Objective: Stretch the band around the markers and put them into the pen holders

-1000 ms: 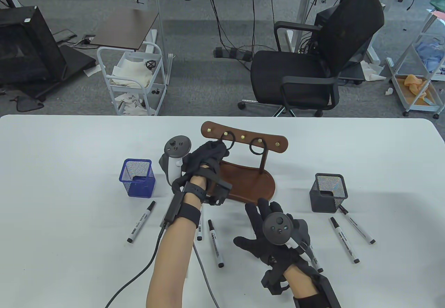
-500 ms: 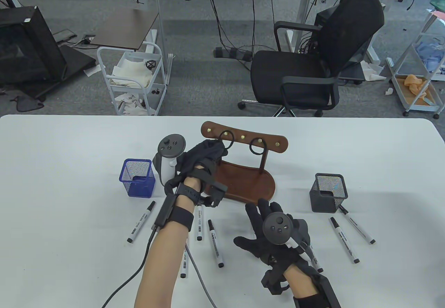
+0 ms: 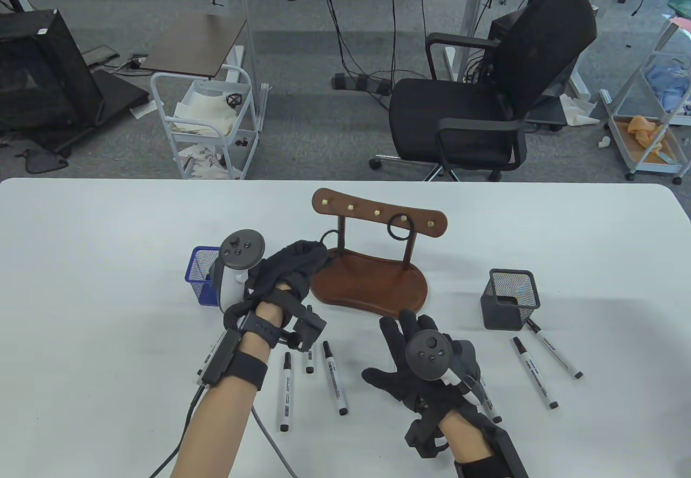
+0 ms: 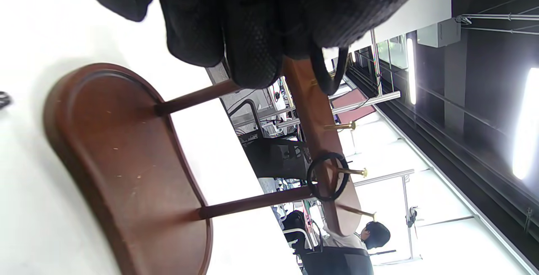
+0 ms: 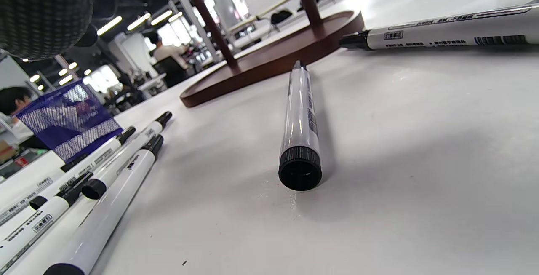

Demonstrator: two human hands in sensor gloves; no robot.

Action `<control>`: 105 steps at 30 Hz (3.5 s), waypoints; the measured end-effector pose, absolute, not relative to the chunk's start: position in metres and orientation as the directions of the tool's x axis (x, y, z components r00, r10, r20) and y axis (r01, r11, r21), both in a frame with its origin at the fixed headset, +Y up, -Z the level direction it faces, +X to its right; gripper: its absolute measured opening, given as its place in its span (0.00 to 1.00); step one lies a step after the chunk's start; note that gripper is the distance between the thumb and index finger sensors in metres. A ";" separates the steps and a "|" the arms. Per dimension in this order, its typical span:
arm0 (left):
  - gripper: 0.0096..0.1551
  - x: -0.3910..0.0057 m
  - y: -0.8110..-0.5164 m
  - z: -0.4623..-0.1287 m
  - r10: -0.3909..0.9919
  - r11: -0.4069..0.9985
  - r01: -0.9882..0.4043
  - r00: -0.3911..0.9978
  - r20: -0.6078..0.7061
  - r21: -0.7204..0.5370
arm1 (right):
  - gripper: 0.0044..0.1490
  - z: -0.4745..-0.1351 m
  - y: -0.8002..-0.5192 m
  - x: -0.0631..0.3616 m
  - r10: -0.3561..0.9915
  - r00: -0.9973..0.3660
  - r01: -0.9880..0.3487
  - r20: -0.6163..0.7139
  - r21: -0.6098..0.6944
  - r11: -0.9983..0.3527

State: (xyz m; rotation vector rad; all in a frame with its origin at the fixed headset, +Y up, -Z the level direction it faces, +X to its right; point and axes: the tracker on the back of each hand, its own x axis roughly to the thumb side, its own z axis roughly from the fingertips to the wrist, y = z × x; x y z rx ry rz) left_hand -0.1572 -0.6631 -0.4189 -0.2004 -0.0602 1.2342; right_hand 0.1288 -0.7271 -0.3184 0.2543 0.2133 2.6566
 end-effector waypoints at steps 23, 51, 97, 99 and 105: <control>0.22 -0.133 -0.697 -0.358 0.885 0.464 -0.830 0.446 0.131 -0.310 | 0.52 -0.318 -0.722 0.129 0.518 -0.845 -0.498 0.134 0.157 -0.853; 0.20 -0.108 -0.732 -0.339 0.843 0.530 -0.665 0.481 0.241 -0.527 | 0.40 -0.322 -0.730 0.126 0.703 -0.705 -0.660 0.091 0.280 -0.698; 0.19 -0.104 -0.723 -0.359 0.945 0.327 -0.810 0.265 0.193 -0.486 | 0.23 -0.334 -0.754 0.123 0.920 0.213 -0.643 -0.329 0.662 0.385; 0.19 -0.100 -0.719 -0.363 0.952 0.304 -0.813 0.243 0.185 -0.496 | 0.24 -0.333 -0.752 0.118 0.924 0.198 -0.611 -0.328 0.696 0.377; 0.19 -0.091 -0.697 -0.363 0.973 0.218 -0.798 0.130 0.193 -0.562 | 0.31 -0.336 -0.758 0.121 0.860 0.297 -0.521 -0.415 0.684 0.510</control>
